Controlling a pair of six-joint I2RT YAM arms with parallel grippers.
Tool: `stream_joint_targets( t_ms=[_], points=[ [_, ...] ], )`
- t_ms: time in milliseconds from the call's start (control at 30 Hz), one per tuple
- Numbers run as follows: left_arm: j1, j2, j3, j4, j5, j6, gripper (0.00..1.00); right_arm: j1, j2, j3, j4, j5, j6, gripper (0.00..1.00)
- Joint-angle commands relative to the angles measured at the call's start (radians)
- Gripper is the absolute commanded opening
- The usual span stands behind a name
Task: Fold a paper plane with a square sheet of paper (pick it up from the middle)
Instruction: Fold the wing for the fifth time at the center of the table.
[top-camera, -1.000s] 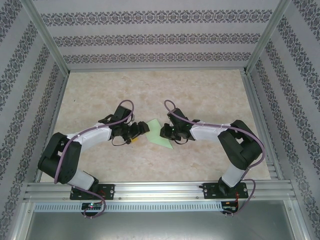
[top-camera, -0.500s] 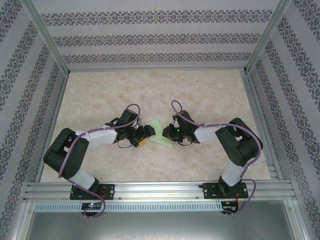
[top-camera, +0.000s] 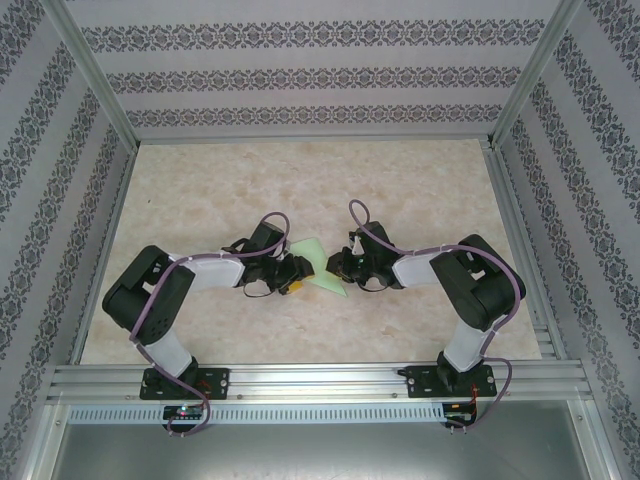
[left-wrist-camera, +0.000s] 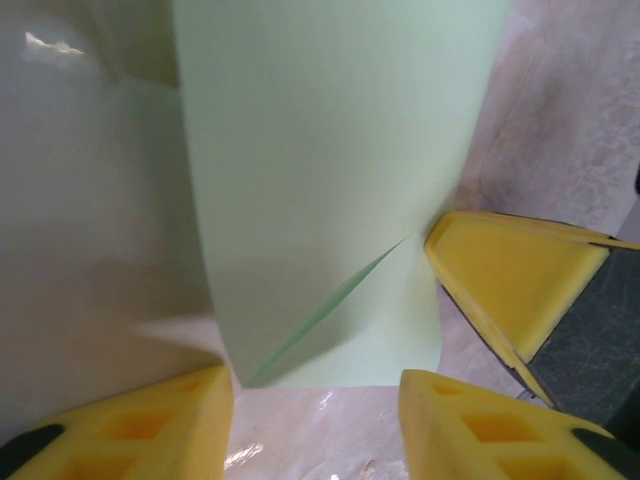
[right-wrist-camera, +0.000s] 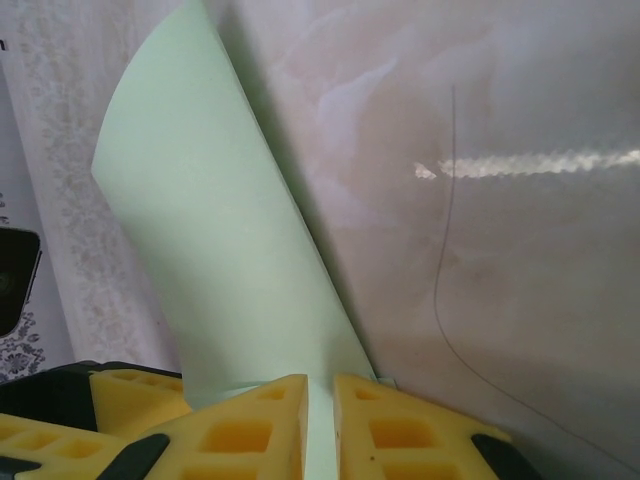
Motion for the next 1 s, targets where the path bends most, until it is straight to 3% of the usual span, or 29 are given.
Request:
stream_joint_targets(
  t_ms=[0,367,500,667,800,900,967],
  points=[
    [-0.011,0.016,0.032,0.063,-0.001,-0.011,0.42,-0.016,0.049,-0.034,-0.019,0.039,-0.009,0.15],
    [-0.011,0.019,0.053,0.07,-0.013,0.008,0.17,-0.024,0.037,-0.035,-0.009,0.015,-0.055,0.2],
    [-0.014,0.02,0.064,0.047,-0.014,0.019,0.07,-0.023,-0.01,-0.028,-0.008,0.011,-0.106,0.3],
    [-0.015,0.02,0.091,-0.019,-0.026,0.03,0.04,-0.018,-0.135,-0.012,-0.06,0.051,-0.225,0.48],
    [-0.022,0.019,0.129,-0.085,-0.035,0.028,0.03,0.047,-0.269,-0.017,-0.182,0.213,-0.412,0.53],
    [-0.028,0.021,0.165,-0.142,-0.043,0.026,0.03,0.151,-0.363,-0.06,-0.222,0.433,-0.56,0.48],
    [-0.028,0.022,0.179,-0.168,-0.049,0.026,0.03,0.191,-0.405,-0.106,-0.195,0.513,-0.618,0.44]
  ],
)
